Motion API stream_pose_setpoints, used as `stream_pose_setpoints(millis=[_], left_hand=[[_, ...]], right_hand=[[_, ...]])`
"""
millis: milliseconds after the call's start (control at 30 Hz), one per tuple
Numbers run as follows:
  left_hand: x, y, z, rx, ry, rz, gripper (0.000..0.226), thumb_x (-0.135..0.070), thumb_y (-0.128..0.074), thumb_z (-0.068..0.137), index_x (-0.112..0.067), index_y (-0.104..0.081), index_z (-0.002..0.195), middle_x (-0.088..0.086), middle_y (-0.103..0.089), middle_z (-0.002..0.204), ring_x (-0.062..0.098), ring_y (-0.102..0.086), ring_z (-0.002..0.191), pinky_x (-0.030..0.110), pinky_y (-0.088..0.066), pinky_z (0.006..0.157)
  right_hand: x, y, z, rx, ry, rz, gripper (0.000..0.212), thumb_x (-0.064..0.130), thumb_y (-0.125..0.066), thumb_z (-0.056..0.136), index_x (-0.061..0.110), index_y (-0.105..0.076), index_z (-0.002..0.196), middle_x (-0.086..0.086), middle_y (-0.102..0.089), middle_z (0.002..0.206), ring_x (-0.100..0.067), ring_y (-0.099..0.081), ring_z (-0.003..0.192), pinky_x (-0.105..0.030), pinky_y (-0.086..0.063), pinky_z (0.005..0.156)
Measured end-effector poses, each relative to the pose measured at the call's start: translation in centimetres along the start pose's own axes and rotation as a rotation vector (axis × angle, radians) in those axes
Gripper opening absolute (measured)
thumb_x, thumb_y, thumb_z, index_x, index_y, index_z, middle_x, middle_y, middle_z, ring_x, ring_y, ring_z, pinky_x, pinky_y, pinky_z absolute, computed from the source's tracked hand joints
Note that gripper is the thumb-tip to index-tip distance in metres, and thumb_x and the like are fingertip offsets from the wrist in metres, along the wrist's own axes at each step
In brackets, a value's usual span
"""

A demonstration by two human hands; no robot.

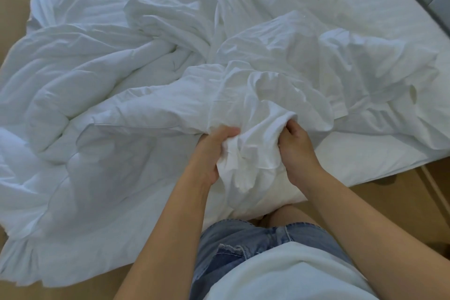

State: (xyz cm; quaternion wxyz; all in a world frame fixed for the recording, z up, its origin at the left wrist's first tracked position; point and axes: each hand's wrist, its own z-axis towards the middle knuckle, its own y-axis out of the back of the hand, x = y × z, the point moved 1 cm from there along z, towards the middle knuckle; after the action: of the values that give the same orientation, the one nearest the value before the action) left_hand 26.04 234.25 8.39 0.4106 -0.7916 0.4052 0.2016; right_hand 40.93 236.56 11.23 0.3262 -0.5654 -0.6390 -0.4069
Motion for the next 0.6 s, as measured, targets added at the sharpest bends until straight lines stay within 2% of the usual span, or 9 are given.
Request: stream_pose_setpoints(millis=[67,133,233,300,333,433,467,533,600], left_hand=[[0.1,-0.5,0.1,0.000,0.020,-0.042,0.014,-0.014,-0.064,0.080,-0.016,-0.072,0.069,0.002,-0.069,0.069,0.016,-0.068,0.065,0.027,-0.053,0.060],[0.1,-1.3,-0.1,0.035,0.061,0.003,0.012,-0.023,-0.065,0.083,-0.013,-0.072,0.086,0.005,-0.072,0.080,0.018,-0.070,0.072,0.027,-0.054,0.061],[0.2,-2.3,-0.8,0.142,0.121,0.103,0.051,-0.045,-0.078,0.062,-0.016,-0.068,0.103,0.004,-0.074,0.096,0.018,-0.071,0.087,0.029,-0.056,0.068],[0.3,-2.6,-1.3,0.166,0.147,0.286,0.058,-0.042,-0.084,0.051,-0.015,-0.070,0.099,0.002,-0.075,0.091,0.017,-0.072,0.085,0.028,-0.056,0.069],[0.3,-2.7,-1.4,0.146,0.154,0.368,0.055,-0.035,-0.086,0.050,-0.014,-0.070,0.098,0.002,-0.075,0.089,0.017,-0.072,0.083,0.029,-0.056,0.071],[0.2,-2.6,-0.6,-0.041,0.053,0.413,0.026,-0.014,-0.079,0.064,-0.012,-0.069,0.088,0.003,-0.073,0.079,0.018,-0.071,0.075,0.029,-0.056,0.066],[0.2,-2.6,-0.2,-0.119,0.005,0.411,0.016,-0.009,-0.075,0.070,-0.012,-0.068,0.084,0.003,-0.071,0.074,0.017,-0.070,0.071,0.028,-0.056,0.064],[0.3,-2.7,0.2,-0.215,-0.042,0.390,0.010,-0.007,-0.069,0.075,-0.011,-0.065,0.083,0.003,-0.069,0.073,0.019,-0.069,0.072,0.030,-0.056,0.066],[0.7,-2.7,0.3,-0.226,-0.021,0.329,0.012,-0.008,-0.068,0.077,-0.010,-0.066,0.089,0.006,-0.070,0.078,0.024,-0.069,0.079,0.036,-0.057,0.073]], right_hand=[[-0.7,0.0,-0.9,0.047,-0.001,-0.017,0.017,0.020,-0.048,0.097,0.019,-0.064,0.105,-0.003,-0.069,0.104,-0.018,-0.065,0.099,-0.036,-0.054,0.089],[-1.3,-0.3,-1.5,0.085,0.033,-0.046,0.020,0.014,-0.051,0.095,0.017,-0.061,0.112,0.000,-0.068,0.104,-0.014,-0.064,0.097,-0.030,-0.053,0.084],[-0.9,-0.3,-1.3,0.100,0.145,-0.189,0.017,0.006,-0.055,0.091,0.008,-0.055,0.108,-0.002,-0.064,0.094,-0.010,-0.062,0.084,-0.020,-0.052,0.069],[-0.6,-0.4,-1.1,0.115,0.189,-0.305,0.012,0.006,-0.057,0.088,0.001,-0.053,0.099,-0.008,-0.062,0.086,-0.016,-0.061,0.076,-0.027,-0.053,0.063],[-0.7,-0.4,-1.2,0.109,0.195,-0.335,0.015,0.008,-0.058,0.087,0.001,-0.051,0.098,-0.009,-0.061,0.088,-0.018,-0.061,0.078,-0.030,-0.053,0.064],[-1.3,-0.5,-2.1,0.037,0.155,-0.200,0.026,0.019,-0.066,0.084,0.020,-0.043,0.095,0.002,-0.055,0.095,-0.010,-0.056,0.083,-0.011,-0.046,0.062],[-1.6,-0.5,-2.4,0.011,0.118,-0.113,0.030,0.021,-0.067,0.084,0.023,-0.041,0.098,0.003,-0.054,0.099,-0.009,-0.055,0.086,-0.010,-0.045,0.063],[-2.0,-0.6,-2.7,-0.016,0.084,-0.011,0.041,0.025,-0.069,0.083,0.027,-0.039,0.110,0.000,-0.056,0.106,-0.011,-0.057,0.092,-0.016,-0.048,0.072],[-2.1,-0.6,-2.8,0.005,0.079,0.021,0.050,0.025,-0.069,0.083,0.031,-0.035,0.119,-0.008,-0.061,0.103,-0.014,-0.061,0.089,-0.025,-0.052,0.076]])
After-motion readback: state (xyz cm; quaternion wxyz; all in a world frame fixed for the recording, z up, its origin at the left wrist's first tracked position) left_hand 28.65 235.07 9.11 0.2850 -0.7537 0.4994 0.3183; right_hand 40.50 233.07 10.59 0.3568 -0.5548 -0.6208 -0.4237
